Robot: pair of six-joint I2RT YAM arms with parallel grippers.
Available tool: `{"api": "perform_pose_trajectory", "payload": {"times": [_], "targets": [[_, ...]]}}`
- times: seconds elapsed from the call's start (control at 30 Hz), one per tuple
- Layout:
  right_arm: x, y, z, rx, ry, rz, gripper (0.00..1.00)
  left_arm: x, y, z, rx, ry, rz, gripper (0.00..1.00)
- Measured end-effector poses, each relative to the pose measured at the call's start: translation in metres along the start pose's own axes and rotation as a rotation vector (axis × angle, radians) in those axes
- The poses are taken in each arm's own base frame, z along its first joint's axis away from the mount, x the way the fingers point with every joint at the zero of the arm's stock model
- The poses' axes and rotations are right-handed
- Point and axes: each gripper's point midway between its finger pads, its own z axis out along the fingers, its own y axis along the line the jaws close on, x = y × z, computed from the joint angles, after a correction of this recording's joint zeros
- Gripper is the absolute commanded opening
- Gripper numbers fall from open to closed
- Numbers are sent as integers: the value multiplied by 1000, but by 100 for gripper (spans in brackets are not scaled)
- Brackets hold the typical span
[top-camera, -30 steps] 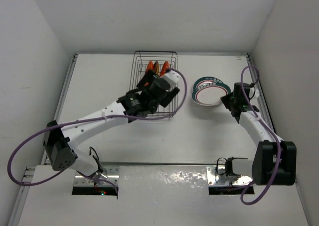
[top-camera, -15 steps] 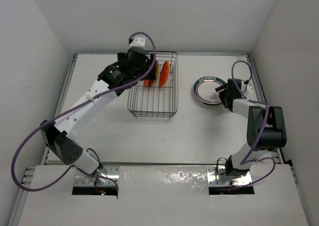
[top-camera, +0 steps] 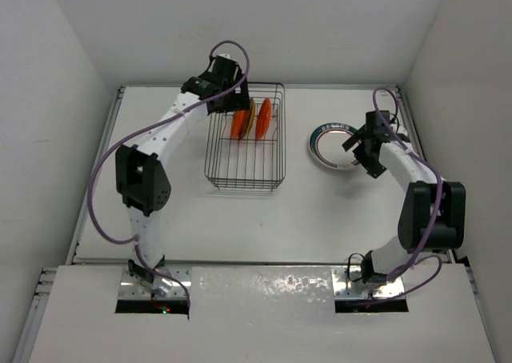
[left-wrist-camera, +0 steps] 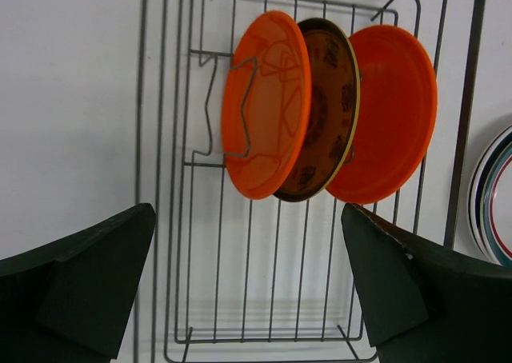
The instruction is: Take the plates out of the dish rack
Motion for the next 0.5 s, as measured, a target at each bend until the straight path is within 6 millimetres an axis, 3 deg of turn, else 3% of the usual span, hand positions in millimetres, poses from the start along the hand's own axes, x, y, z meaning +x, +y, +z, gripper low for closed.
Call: {"api": "perform_pose_trajectory", "payload": {"times": [0.1, 0.23, 0.33, 0.37, 0.5], "targets": [[8, -5, -12, -9, 46, -67, 99, 11, -8, 25, 19, 50, -13, 98], [24, -5, -7, -10, 136, -151, 99, 20, -18, 36, 53, 85, -32, 92], [38, -7, -19, -27, 142, -219, 99, 15, -26, 40, 80, 81, -53, 78], [40, -7, -27, -42, 139, -238, 99, 12, -29, 42, 89, 73, -56, 68], [39, 3, -62, -138, 99, -297, 99, 6, -32, 57, 98, 58, -74, 56]]}}
